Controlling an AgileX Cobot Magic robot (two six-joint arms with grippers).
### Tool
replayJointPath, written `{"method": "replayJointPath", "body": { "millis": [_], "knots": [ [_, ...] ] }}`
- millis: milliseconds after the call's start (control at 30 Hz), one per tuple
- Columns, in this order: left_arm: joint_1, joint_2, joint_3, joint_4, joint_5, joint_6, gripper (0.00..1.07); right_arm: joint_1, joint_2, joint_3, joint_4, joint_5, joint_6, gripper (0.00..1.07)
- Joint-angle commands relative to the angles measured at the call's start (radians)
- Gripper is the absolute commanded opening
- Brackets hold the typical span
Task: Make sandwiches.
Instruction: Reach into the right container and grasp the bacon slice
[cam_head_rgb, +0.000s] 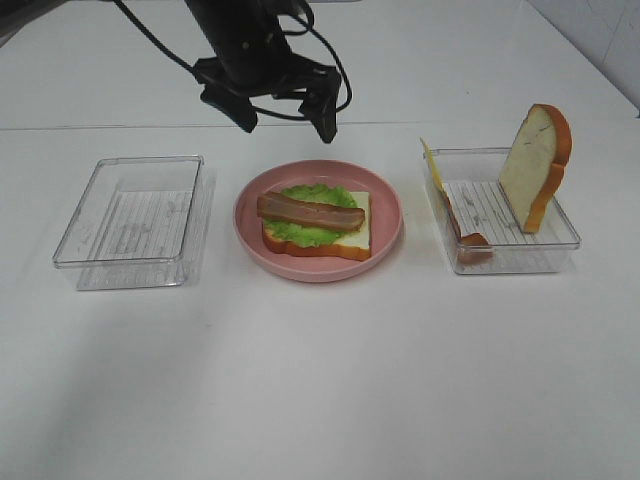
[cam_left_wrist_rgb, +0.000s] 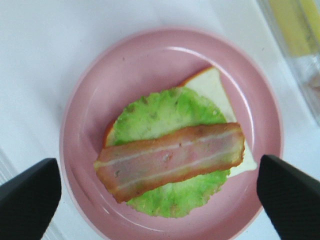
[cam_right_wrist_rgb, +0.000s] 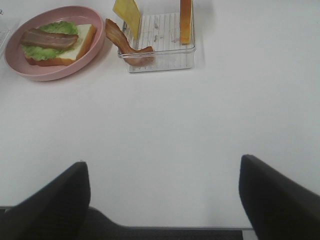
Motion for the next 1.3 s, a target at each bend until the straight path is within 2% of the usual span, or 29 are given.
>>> {"method": "replayJointPath", "body": {
  "millis": [33, 100, 167, 200, 267, 300, 367, 400, 433, 467, 500, 567, 600, 767, 800, 833, 900, 933, 967, 1000, 1033, 1067, 1100, 1133, 1167, 1200, 1233, 1267, 1300],
  "knots": [
    [0.0, -0.022, -0.021, 0.019, 0.111, -0.005, 1.02, -0.001, -0.022, 0.004, -0.002, -0.008, -0.008, 0.79],
    [0.003, -0.031, -0.021, 0.037, 0.111, -0.004, 1.02, -0.001, -0.022, 0.004, -0.002, -0.008, -0.008, 0.79],
    [0.041, -0.05, -0.02, 0.128, 0.111, -0.004, 1.02, -0.001, -0.022, 0.004, -0.002, -0.008, -0.008, 0.79],
    [0.041, -0.05, -0.02, 0.128, 0.111, -0.004, 1.02, -0.001, -0.022, 0.004, -0.002, -0.008, -0.008, 0.79],
    [0.109, -0.067, -0.02, 0.153, 0.111, -0.004, 1.01, -0.001, -0.022, 0.004, -0.002, -0.008, -0.008, 0.79],
    [0.109, -0.067, -0.02, 0.153, 0.111, -0.004, 1.01, -0.001, -0.022, 0.004, -0.002, -0.008, -0.008, 0.79],
    [0.204, -0.092, -0.018, 0.146, 0.111, 0.0, 1.0, -0.001, -0.022, 0.004, -0.002, -0.008, -0.008, 0.79],
    [0.204, -0.092, -0.018, 0.146, 0.111, 0.0, 1.0, -0.001, -0.022, 0.004, -0.002, -0.008, -0.008, 0.79],
    [0.259, -0.112, -0.007, 0.142, 0.111, 0.008, 1.0, -0.001, -0.022, 0.004, -0.002, -0.008, -0.008, 0.79],
    [0.259, -0.112, -0.007, 0.142, 0.111, 0.008, 1.0, -0.001, -0.022, 0.004, -0.002, -0.008, -0.008, 0.79],
    [0.312, -0.136, 0.016, 0.142, 0.111, 0.008, 1.0, -0.001, -0.022, 0.004, -0.002, -0.008, -0.008, 0.79],
    [0.338, -0.151, 0.032, 0.142, 0.111, 0.008, 1.0, -0.001, -0.022, 0.004, -0.002, -0.008, -0.008, 0.79],
    [0.38, -0.181, 0.065, 0.142, 0.111, 0.014, 1.0, -0.001, -0.022, 0.004, -0.002, -0.008, -0.008, 0.79],
    [0.422, -0.251, 0.154, 0.138, 0.111, 0.048, 1.0, -0.001, -0.022, 0.004, -0.002, -0.008, -0.008, 0.79],
    [0.429, -0.304, 0.226, 0.138, 0.111, 0.048, 1.0, -0.001, -0.022, 0.004, -0.002, -0.008, -0.008, 0.79],
    [0.429, -0.304, 0.226, 0.138, 0.111, 0.048, 1.0, -0.001, -0.022, 0.004, -0.002, -0.008, -0.008, 0.79],
    [0.429, -0.401, 0.357, 0.138, 0.109, 0.048, 1.0, -0.001, -0.022, 0.004, -0.002, -0.008, -0.008, 0.79],
    [0.429, -0.401, 0.357, 0.138, 0.109, 0.048, 1.0, -0.001, -0.022, 0.004, -0.002, -0.008, -0.008, 0.79],
    [0.429, -0.463, 0.465, 0.138, 0.094, 0.049, 1.0, -0.001, -0.022, 0.004, -0.002, -0.008, -0.008, 0.79],
    [0.429, -0.494, 0.512, 0.138, 0.076, 0.05, 1.0, -0.001, -0.022, 0.004, -0.002, -0.008, -0.008, 0.79],
    [0.429, -0.494, 0.512, 0.138, 0.076, 0.05, 1.0, -0.001, -0.022, 0.004, -0.002, -0.008, -0.008, 0.79],
    [0.429, -0.567, 0.626, 0.138, 0.031, 0.052, 1.0, -0.001, -0.022, 0.004, -0.005, -0.008, -0.008, 0.79],
    [0.429, -0.609, 0.693, 0.138, -0.001, 0.052, 1.0, -0.001, -0.022, 0.004, -0.013, -0.008, -0.008, 0.78],
    [0.429, -0.609, 0.693, 0.138, -0.001, 0.052, 1.0, -0.001, -0.022, 0.004, -0.013, -0.008, -0.008, 0.78],
    [0.429, -0.698, 0.828, 0.138, -0.053, 0.051, 1.0, -0.001, -0.022, 0.004, -0.013, -0.008, -0.008, 0.78],
    [0.429, -0.698, 0.828, 0.138, -0.053, 0.051, 1.0, -0.001, -0.022, 0.004, -0.013, -0.008, -0.008, 0.78],
    [0.429, -0.744, 0.894, 0.141, -0.081, 0.048, 1.0, -0.001, -0.022, 0.004, -0.013, -0.008, -0.008, 0.78],
    [0.429, -0.825, 1.009, 0.146, -0.13, 0.045, 1.0, -0.001, -0.022, 0.004, -0.013, -0.008, -0.008, 0.78],
    [0.429, -0.825, 1.009, 0.146, -0.13, 0.045, 1.0, -0.001, -0.022, 0.004, -0.013, -0.008, -0.008, 0.78]
  ]
}}
